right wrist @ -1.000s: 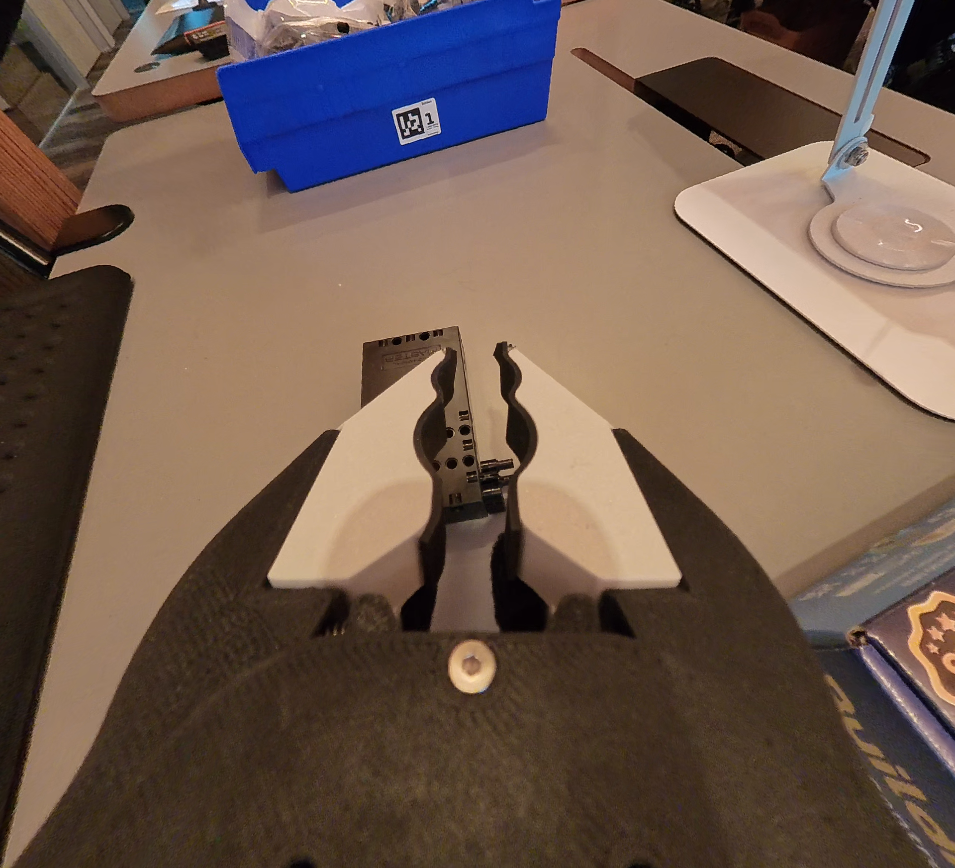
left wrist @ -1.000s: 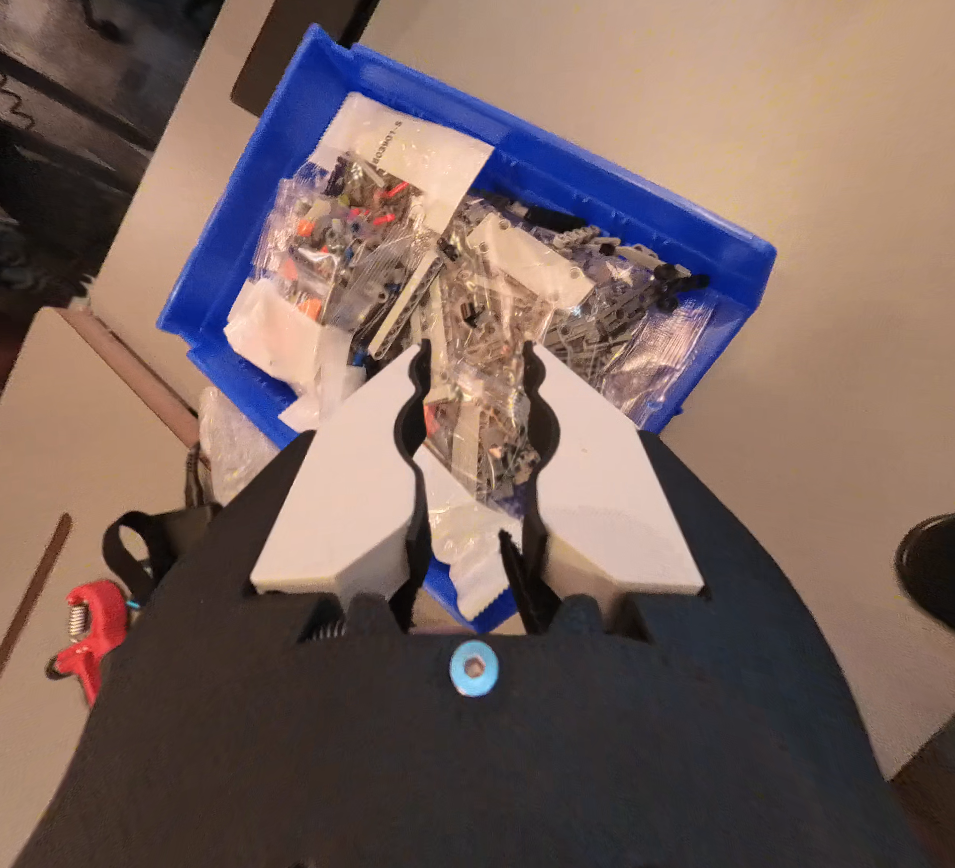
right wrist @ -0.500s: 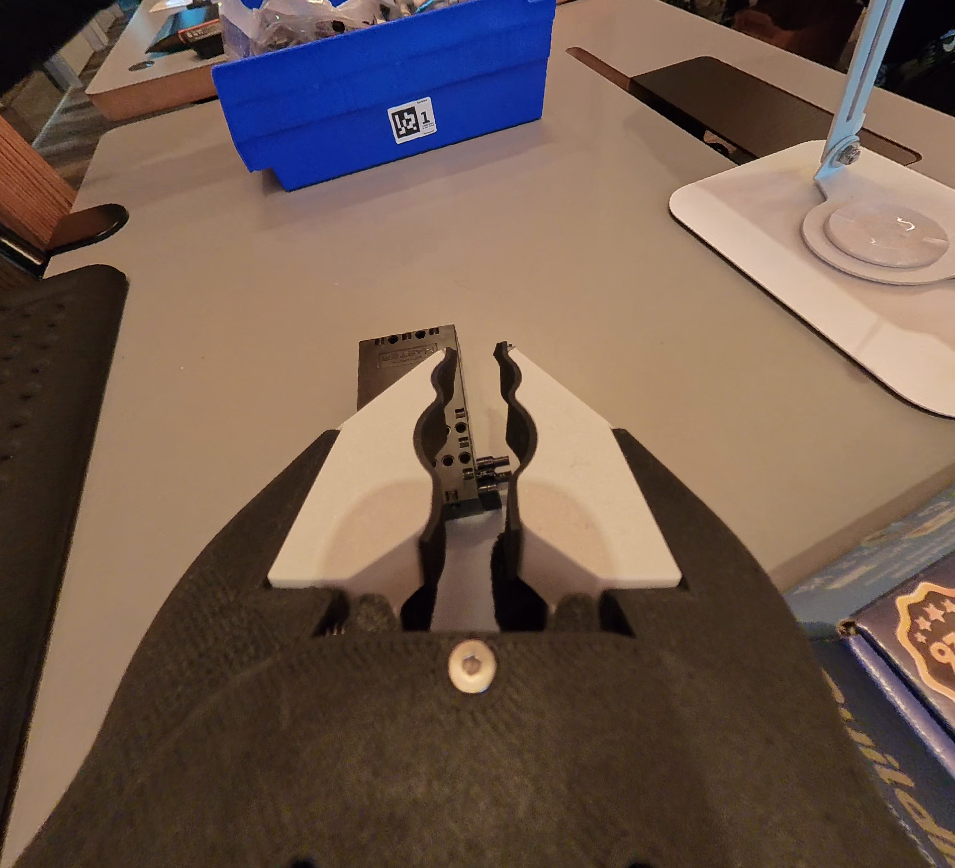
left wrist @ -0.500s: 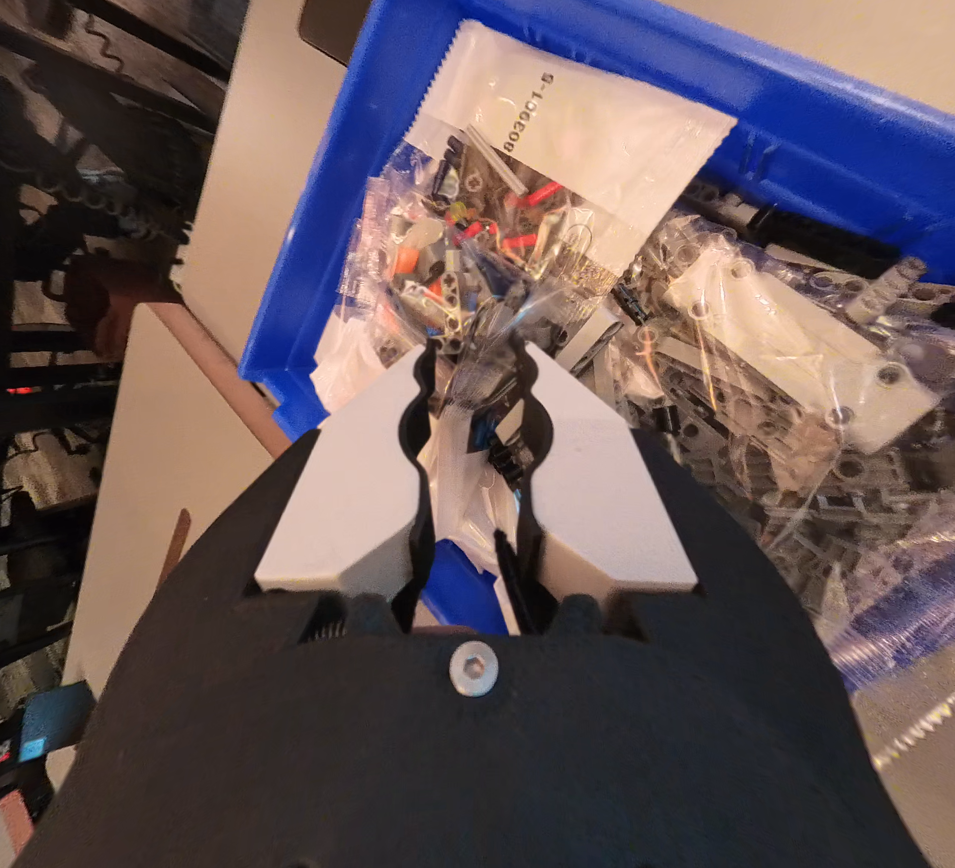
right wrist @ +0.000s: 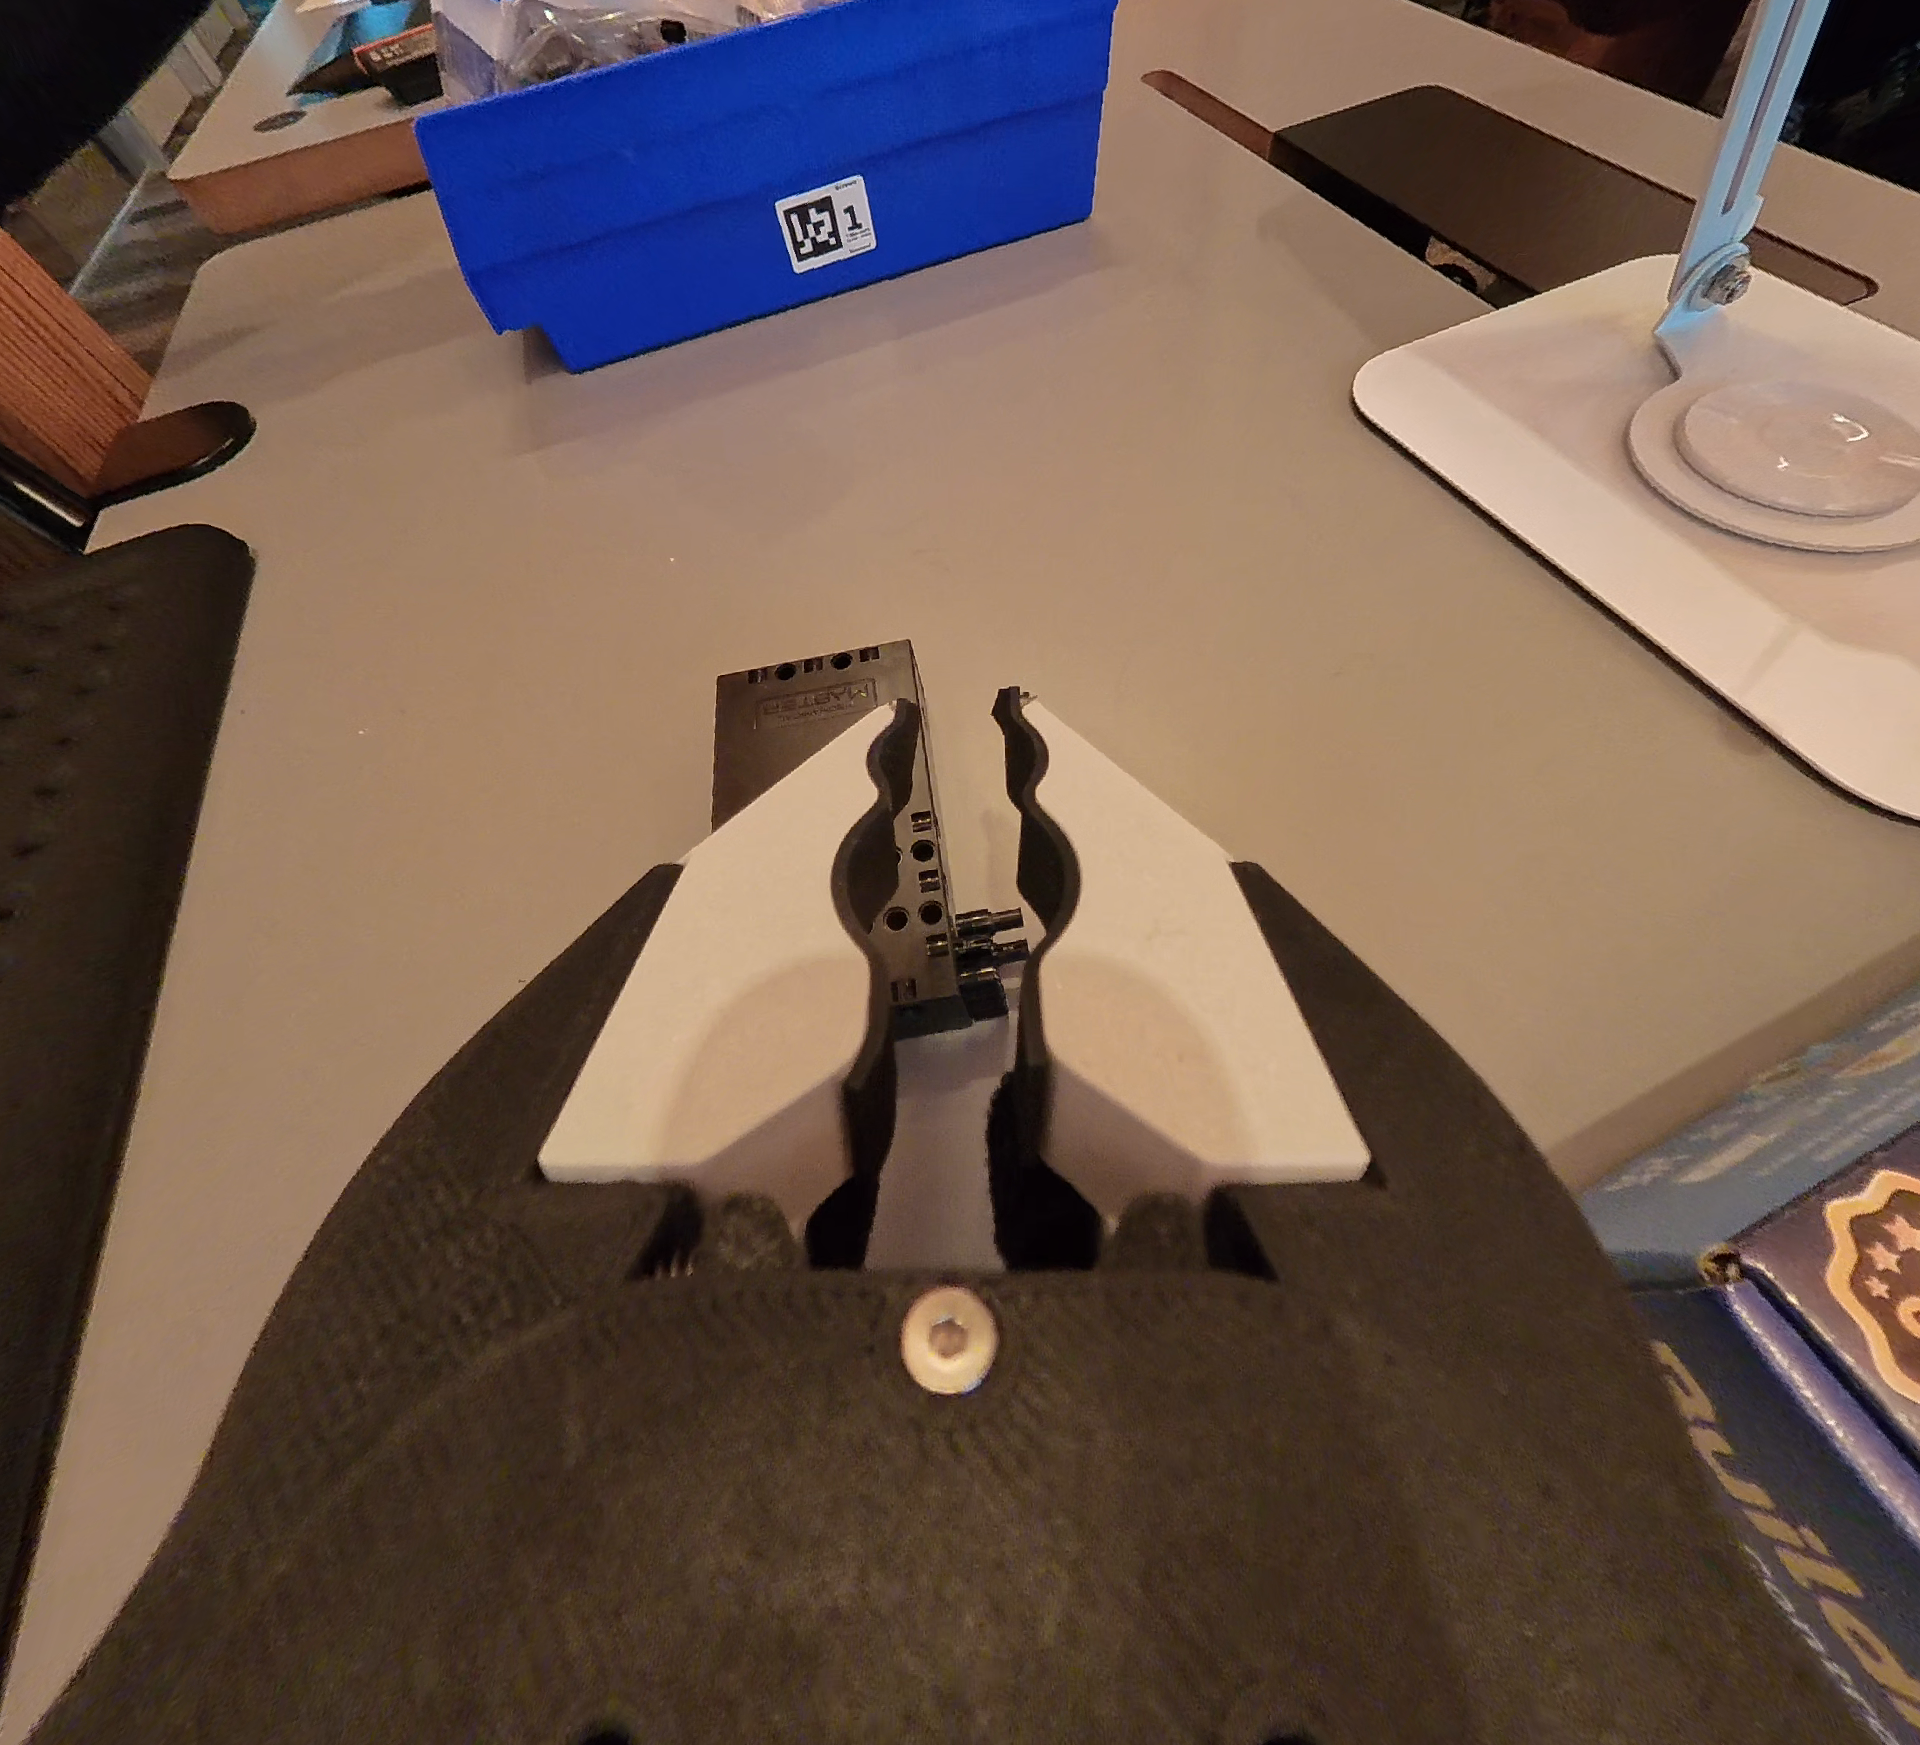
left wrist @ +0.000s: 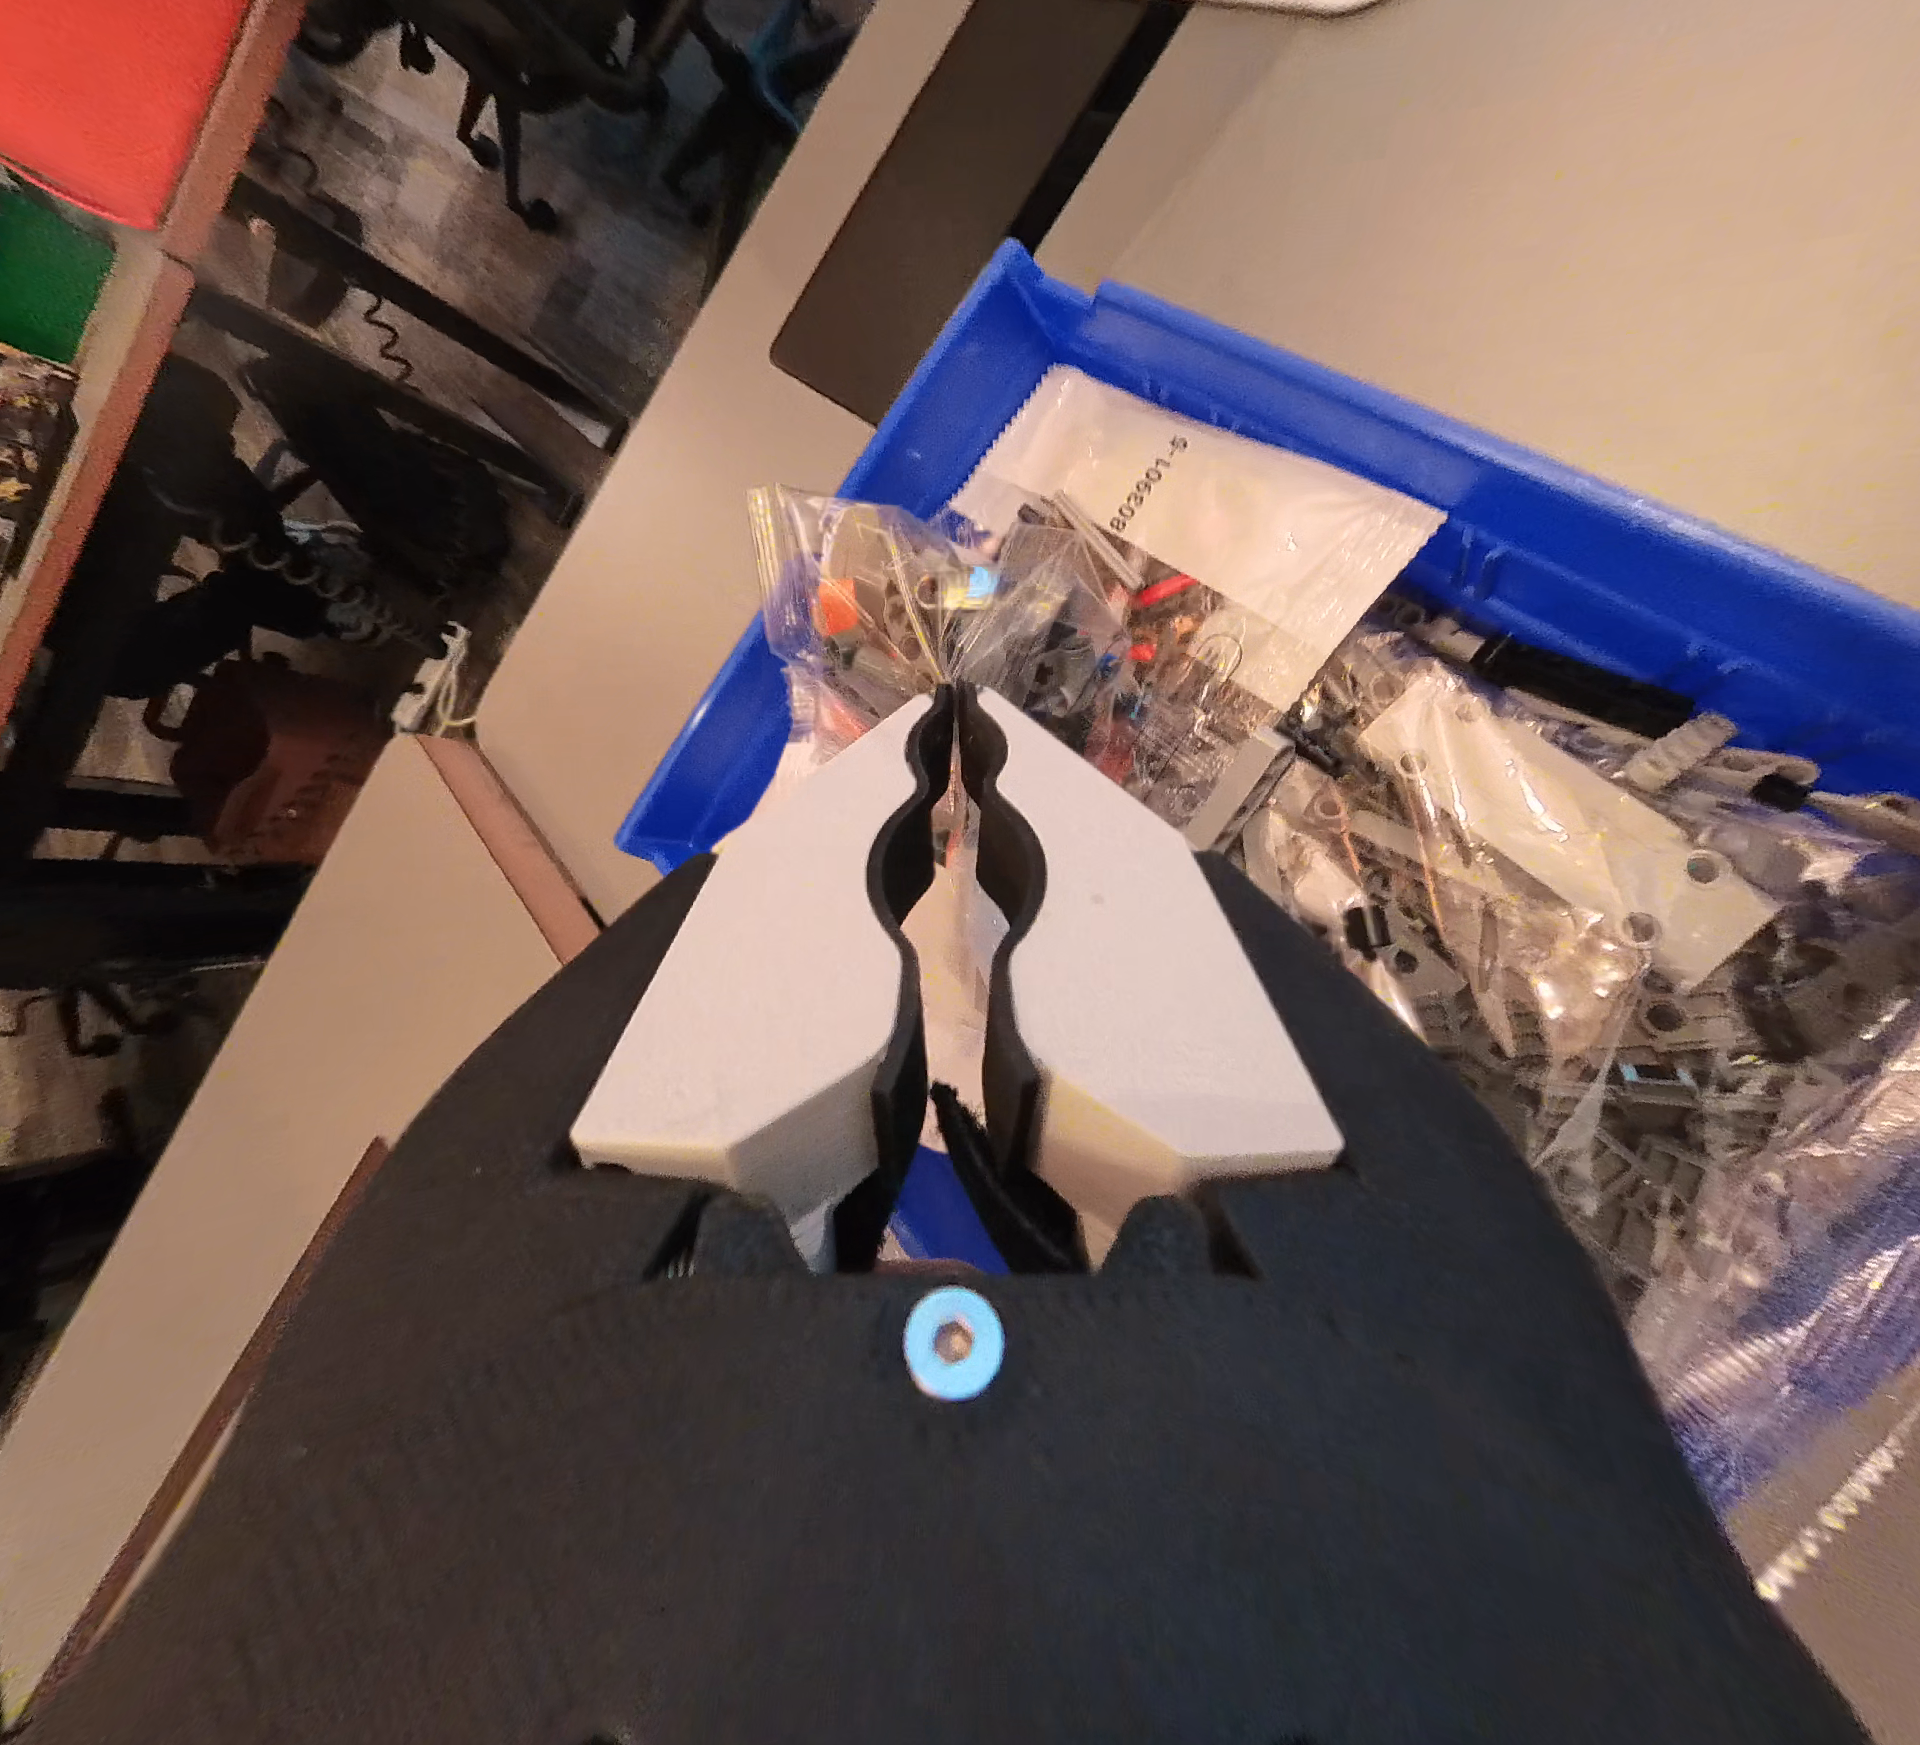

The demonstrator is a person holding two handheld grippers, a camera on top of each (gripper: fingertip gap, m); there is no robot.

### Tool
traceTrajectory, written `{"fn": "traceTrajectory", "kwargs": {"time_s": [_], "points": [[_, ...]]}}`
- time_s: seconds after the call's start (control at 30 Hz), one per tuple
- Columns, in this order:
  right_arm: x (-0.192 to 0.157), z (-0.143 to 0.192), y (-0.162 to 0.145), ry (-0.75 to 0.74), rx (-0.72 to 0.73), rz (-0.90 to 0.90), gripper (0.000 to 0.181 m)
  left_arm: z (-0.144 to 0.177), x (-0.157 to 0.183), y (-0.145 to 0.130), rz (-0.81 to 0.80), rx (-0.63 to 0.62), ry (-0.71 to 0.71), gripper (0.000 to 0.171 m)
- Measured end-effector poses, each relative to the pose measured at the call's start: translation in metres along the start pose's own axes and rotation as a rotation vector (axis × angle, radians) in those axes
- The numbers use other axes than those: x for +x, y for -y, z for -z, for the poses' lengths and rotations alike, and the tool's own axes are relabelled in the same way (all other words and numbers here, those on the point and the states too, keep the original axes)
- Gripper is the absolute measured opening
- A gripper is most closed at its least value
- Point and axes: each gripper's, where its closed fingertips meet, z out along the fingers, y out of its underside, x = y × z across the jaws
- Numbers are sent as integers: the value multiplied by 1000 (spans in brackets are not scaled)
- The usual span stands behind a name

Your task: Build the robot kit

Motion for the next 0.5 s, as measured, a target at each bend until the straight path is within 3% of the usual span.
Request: {"fn": "traceTrajectory", "kwargs": {"time_s": [0.27,0.5], "points": [[-2,0,2,2,5,7,16,30,-5,42,36,144,3,0],[-3,1,4,-1,10,12,16,43,34,118,-42,240,-46,0]]}}
